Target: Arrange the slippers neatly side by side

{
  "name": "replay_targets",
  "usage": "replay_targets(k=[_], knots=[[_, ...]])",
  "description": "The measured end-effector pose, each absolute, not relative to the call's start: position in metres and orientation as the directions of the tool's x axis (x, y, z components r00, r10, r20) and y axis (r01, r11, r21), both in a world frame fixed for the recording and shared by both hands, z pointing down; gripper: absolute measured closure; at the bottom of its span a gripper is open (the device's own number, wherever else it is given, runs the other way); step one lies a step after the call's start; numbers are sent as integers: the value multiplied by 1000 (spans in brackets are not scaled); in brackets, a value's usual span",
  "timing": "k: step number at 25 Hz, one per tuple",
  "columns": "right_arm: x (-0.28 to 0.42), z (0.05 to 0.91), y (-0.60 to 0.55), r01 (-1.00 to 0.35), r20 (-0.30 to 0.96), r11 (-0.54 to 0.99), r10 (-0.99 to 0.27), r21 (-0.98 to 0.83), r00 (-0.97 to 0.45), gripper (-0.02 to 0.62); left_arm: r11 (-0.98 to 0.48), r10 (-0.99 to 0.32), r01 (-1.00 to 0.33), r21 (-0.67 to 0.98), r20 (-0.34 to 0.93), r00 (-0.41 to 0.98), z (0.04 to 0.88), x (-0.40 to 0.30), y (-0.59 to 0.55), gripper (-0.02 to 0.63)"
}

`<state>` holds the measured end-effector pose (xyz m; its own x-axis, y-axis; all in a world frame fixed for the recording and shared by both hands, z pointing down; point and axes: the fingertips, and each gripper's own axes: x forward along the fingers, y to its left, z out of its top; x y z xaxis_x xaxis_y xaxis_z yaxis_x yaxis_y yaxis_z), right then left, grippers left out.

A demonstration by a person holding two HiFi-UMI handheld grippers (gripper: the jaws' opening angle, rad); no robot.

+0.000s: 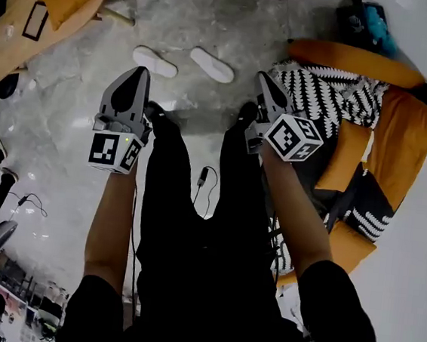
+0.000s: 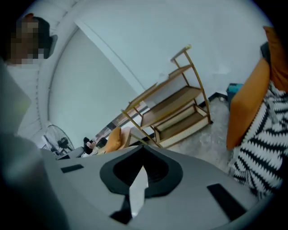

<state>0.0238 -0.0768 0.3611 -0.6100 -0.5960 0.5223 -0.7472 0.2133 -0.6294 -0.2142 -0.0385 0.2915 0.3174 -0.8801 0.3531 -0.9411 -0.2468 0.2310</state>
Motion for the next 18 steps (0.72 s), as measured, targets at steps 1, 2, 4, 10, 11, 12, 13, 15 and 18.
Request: replay_targets(k=[1, 2, 4, 10, 11, 12, 13, 15, 18], knots=[[19, 386, -75, -745, 542, 161, -589, -648, -599, 563, -261, -875, -940, 221, 356, 327, 304, -220, -41, 591], [13, 412, -72, -735, 558, 113, -576, -669, -597, 563, -271, -872, -938, 215, 357, 334, 316, -226, -44, 591], [-1, 469, -64, -698, 584, 9, -541, -716, -605, 563, -280, -867, -934, 221, 359, 345, 344, -235, -49, 591], [-20, 611, -26, -618, 672, -284, -444, -733, -592, 561, -287, -835, -929, 235, 413, 363, 423, -245, -39, 591], [-20, 629, -23, -605, 678, -315, -435, -731, -592, 561, -274, -833, -931, 240, 426, 354, 437, -247, -36, 591], [-19, 644, -21, -591, 682, -344, -428, -730, -592, 561, -255, -830, -935, 245, 441, 342, 452, -250, -33, 591], [-19, 658, -20, -576, 686, -373, -426, -728, -591, 561, -235, -826, -940, 249, 459, 328, 468, -252, -31, 591], [-15, 683, -20, -544, 693, -429, -431, -721, -578, 561, -204, -815, -947, 246, 494, 304, 499, -256, -29, 591], [-9, 716, -20, -510, 707, -491, -441, -706, -553, 557, -194, -797, -953, 234, 529, 293, 537, -255, -29, 591]])
